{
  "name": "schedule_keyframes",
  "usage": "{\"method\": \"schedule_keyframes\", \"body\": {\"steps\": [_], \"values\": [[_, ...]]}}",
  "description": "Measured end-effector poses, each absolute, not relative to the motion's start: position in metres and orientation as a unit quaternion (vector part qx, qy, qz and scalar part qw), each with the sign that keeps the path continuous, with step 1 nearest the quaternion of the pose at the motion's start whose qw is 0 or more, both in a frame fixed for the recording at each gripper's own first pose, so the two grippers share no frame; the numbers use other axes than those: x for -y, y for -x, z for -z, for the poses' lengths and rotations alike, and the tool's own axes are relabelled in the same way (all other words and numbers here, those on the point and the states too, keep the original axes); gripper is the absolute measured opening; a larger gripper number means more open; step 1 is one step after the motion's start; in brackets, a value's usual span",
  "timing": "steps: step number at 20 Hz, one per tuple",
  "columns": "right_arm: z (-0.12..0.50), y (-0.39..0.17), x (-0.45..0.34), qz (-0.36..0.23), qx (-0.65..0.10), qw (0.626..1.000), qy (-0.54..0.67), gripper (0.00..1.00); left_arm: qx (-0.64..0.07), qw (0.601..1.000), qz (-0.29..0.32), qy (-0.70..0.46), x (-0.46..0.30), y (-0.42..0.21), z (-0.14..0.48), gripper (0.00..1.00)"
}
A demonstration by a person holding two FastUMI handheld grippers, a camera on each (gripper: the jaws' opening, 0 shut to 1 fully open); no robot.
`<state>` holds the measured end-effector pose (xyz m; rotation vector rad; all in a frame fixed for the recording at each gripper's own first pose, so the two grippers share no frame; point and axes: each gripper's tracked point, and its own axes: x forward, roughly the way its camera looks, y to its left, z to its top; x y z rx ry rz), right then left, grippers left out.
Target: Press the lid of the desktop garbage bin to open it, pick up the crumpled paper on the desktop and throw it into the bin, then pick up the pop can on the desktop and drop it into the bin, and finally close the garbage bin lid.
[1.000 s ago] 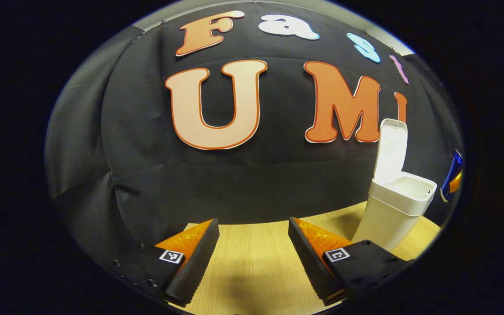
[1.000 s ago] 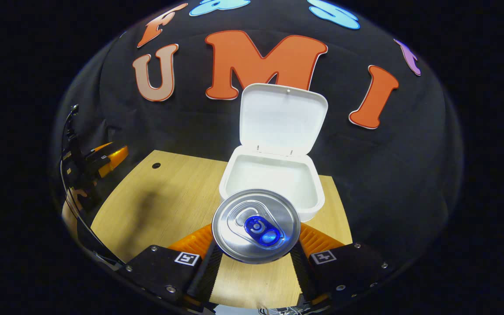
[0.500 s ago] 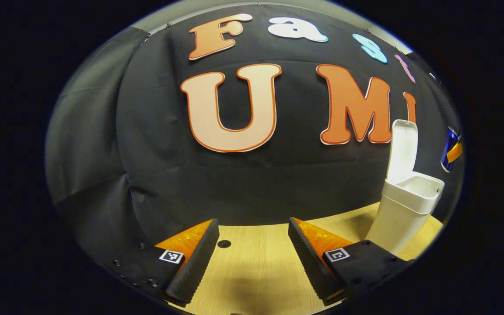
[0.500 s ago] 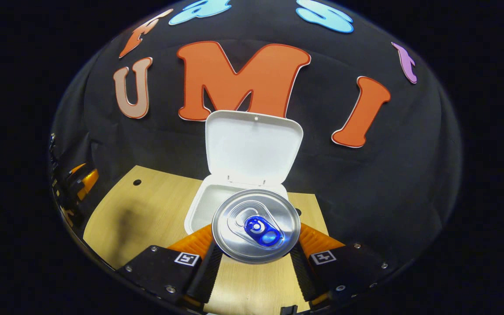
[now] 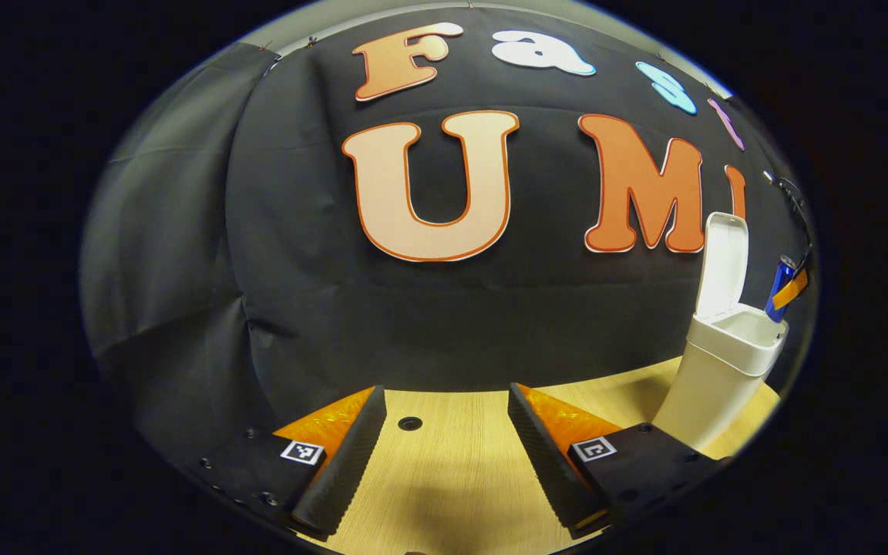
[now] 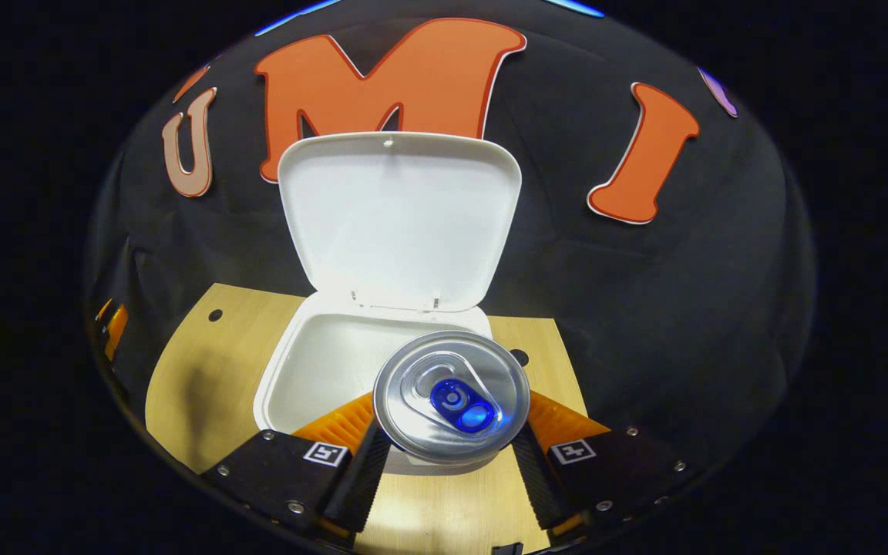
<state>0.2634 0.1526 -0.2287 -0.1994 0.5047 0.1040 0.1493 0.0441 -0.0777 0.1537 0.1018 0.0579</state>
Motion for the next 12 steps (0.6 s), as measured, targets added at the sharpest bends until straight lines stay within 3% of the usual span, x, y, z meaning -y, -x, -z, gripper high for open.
{"method": "schedule_keyframes", "body": {"steps": [3, 6, 12], "values": [[0.229, -0.264, -0.157, -0.056, -0.250, 0.963, 0.077, 0.83, -0.045, 0.996, -0.030, -0.075, -0.045, -0.149, 0.073, 1.00], [0.218, -0.262, -0.163, -0.074, -0.236, 0.967, 0.063, 0.98, -0.042, 0.996, -0.027, -0.075, -0.043, -0.147, 0.071, 1.00], [0.201, -0.251, -0.156, -0.061, -0.218, 0.969, 0.095, 0.98, -0.041, 0.997, -0.021, -0.066, -0.040, -0.148, 0.071, 1.00]]}}
